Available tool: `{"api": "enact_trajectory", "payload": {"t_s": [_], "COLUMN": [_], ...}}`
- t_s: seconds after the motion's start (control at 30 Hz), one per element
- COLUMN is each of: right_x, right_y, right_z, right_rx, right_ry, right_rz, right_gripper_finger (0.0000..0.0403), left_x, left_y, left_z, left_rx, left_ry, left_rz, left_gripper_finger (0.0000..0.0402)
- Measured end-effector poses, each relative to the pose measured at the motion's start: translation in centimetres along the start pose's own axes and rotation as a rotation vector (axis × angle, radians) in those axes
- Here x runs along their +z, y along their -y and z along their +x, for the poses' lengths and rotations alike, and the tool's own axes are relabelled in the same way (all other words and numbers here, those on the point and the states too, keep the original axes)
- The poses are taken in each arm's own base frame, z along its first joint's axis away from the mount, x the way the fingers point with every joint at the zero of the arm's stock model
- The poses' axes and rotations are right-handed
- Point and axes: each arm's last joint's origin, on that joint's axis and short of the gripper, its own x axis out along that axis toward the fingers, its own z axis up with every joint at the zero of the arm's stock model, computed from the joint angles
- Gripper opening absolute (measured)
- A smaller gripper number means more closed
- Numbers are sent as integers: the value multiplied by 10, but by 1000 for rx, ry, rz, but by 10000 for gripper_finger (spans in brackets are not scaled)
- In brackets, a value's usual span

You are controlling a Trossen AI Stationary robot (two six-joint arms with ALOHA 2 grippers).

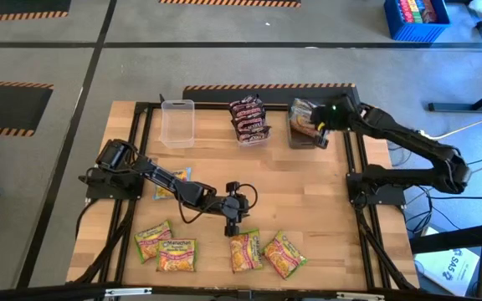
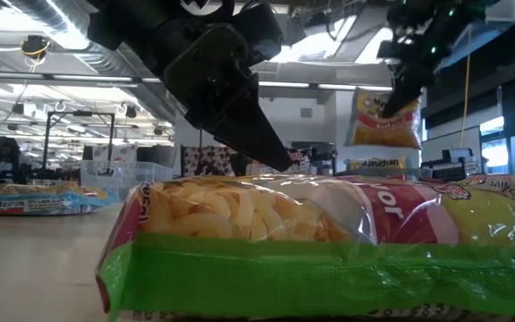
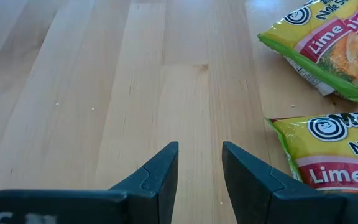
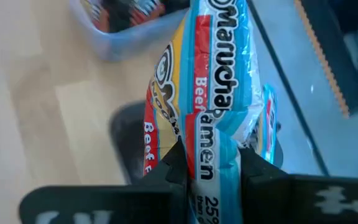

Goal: Sort Maruchan noodles
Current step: Put the blue noodle pack into the black bin

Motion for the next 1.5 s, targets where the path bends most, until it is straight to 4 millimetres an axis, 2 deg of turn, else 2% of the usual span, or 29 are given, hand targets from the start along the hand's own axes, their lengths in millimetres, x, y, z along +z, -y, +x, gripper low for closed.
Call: {"api": "enact_trajectory", "payload": {"t_s": [0.2,0.4,0.87,1.07,1.17,1.37,1.5], "right_x": [-12,-22,-32,-33,-33,-34,-31], "right_y": [22,33,32,33,33,33,35], "right_z": [26,52,97,111,112,112,106], "right_rx": [89,132,217,205,200,185,178], "right_ry": [-6,-92,-209,-222,-228,-240,-299], "right_rz": [63,119,142,150,150,146,170], "right_gripper_finger": [44,44,44,49,73,153,190], "left_x": [0,0,0,0,0,0,0], "left_y": [0,0,0,0,0,0,0], "left_z": [0,0,0,0,0,0,0], "left_rx": [0,0,6,6,6,5,5], "left_ry": [0,0,2,2,2,1,1], "left_rz": [-1,-3,-2,-2,-2,-2,-1], "left_gripper_finger": [119,119,119,119,119,119,119]}}
